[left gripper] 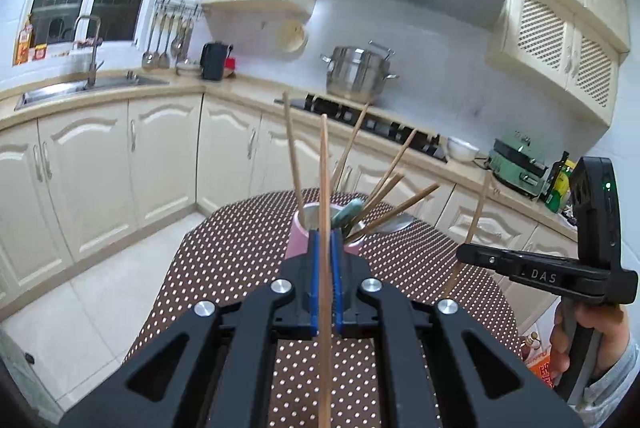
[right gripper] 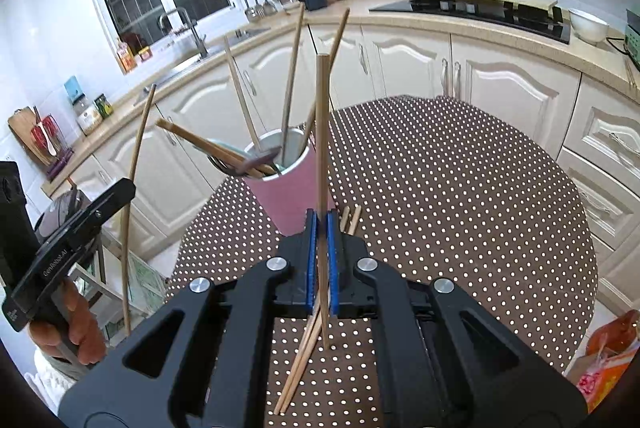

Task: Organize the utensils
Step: 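Raise both held chopsticks and lower them into the pink cup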

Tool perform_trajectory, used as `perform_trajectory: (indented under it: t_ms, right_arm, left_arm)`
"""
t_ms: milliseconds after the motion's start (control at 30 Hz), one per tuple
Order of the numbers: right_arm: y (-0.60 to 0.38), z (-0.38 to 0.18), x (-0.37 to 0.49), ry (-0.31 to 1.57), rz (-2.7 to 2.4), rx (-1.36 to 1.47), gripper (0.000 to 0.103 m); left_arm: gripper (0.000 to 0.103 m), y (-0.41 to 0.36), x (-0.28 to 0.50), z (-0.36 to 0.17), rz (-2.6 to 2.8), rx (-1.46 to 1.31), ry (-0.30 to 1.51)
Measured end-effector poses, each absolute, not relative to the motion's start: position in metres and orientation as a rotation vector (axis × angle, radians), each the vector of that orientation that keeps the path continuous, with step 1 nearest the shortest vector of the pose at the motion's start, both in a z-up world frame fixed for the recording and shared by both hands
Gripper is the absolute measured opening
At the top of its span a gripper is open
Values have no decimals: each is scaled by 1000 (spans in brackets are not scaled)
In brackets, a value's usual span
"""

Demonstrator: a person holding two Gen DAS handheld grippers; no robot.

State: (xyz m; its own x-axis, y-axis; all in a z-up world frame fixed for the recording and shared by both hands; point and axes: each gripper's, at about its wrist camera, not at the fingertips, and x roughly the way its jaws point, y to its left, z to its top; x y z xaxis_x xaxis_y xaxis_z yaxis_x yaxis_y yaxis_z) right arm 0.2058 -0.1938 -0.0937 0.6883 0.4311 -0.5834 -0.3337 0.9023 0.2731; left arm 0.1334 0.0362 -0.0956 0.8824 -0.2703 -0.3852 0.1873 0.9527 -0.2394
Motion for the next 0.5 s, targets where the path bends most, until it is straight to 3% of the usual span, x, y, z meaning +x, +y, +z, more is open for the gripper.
perform_trajectory:
  t_ms: [500]
  right_arm:
    - [-202,-61,204,539,469,201,6]
  left_arm:
    - [5,38,148,-72,-276,-234,253]
